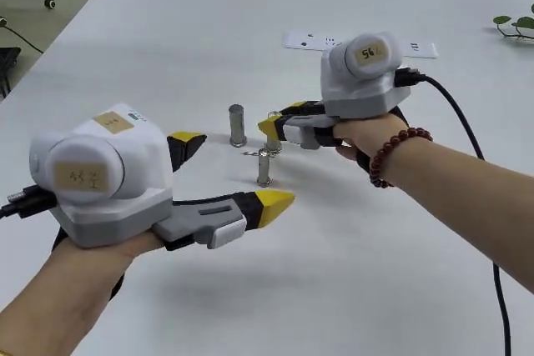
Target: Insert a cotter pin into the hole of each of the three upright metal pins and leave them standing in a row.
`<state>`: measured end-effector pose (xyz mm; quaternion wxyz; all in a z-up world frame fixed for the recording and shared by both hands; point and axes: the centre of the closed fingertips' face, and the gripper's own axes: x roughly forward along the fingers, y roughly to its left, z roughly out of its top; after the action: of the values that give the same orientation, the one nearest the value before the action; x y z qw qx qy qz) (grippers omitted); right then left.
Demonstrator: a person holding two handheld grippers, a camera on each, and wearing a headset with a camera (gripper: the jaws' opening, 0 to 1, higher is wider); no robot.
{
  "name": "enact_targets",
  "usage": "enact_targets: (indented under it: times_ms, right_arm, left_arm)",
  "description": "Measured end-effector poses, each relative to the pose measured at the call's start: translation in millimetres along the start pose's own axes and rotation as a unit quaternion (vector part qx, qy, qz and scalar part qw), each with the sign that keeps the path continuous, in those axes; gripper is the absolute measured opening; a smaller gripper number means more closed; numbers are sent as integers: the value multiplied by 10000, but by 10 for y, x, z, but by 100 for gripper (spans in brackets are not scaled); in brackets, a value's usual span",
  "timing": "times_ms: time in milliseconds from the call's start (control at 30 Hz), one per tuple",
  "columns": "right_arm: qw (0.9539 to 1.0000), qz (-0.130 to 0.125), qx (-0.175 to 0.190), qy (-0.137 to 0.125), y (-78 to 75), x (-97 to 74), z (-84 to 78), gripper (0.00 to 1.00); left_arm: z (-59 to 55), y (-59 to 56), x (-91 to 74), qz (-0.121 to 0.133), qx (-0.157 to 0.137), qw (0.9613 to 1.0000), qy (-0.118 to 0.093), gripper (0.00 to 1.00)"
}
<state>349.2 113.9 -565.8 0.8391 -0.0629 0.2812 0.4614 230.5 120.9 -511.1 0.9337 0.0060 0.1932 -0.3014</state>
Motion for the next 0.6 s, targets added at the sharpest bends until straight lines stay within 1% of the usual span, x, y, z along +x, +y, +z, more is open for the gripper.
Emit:
enact_targets:
  times_ms: [133,200,333,433,600]
  right_arm:
    - [10000,29,26,-25,3,19,-11,14]
    - [10000,2,-51,42,-20,34,-45,11]
    - [10000,-24,-28,-34,5,21,-37,10]
    - [9999,-37,-100,-61,-12,24,-23,10]
    - [9992,-53,-397,-22,-19,26,-6,9]
  left_arm:
    - [-20,21,-15,72,-23,10000,40,80]
    - [-11,33,-28,106,-70,9999,13,82]
    - [23,33,-45,109,-74,9999,-70,84]
    - [30,21,-47,94,-104,9999,-82,86]
    - [46,1,-58,74,-154,9998,-138,88]
